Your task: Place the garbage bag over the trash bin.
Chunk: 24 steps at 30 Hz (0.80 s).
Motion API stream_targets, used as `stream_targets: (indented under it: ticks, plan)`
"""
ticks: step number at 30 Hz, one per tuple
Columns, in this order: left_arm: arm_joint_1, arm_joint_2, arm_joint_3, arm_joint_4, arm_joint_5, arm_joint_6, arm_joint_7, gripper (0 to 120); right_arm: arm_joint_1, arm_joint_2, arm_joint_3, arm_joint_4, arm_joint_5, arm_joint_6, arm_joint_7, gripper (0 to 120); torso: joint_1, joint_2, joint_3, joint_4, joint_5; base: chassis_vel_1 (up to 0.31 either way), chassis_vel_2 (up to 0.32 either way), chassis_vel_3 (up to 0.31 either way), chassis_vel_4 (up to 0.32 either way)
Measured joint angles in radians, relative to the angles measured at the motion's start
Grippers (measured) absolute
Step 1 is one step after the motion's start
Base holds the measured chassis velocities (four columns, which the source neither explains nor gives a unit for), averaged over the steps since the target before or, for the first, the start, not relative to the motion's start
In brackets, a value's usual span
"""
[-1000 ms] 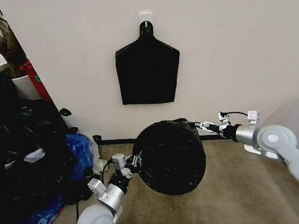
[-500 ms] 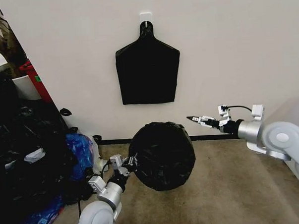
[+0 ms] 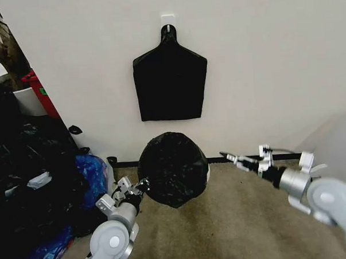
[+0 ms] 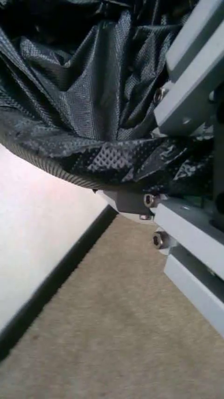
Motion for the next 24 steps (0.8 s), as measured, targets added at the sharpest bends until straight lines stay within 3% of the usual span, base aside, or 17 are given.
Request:
stream_targets:
  ticks: [6,15,24]
  plan:
    - [-0.027,-0.003,-0.014,-0.002,-0.132,0.017,-0.062,1,-0.083,0.067,-0.003,0.002,-0.084,0.04,-0.063,100,0.0,0.0,0.0,-0.0001,0.0001,0.0,0.0,0.0,0.0]
    - [-0.046,-0.009,-0.045,0.012,-0.311,0.062,-0.12,1,-0.167,0.177,0.009,0.077,-0.091,0.054,-0.045,100,0.0,0.0,0.0,-0.0001,0.0,0.0,0.0,0.0,0.0]
    - [-0.053,-0.003,-0.039,0.012,-0.345,0.075,-0.127,1,-0.165,0.247,-0.036,0.133,-0.139,0.066,0.019,100,0.0,0.0,0.0,0.0,0.0002,0.0,0.0,0.0,0.0]
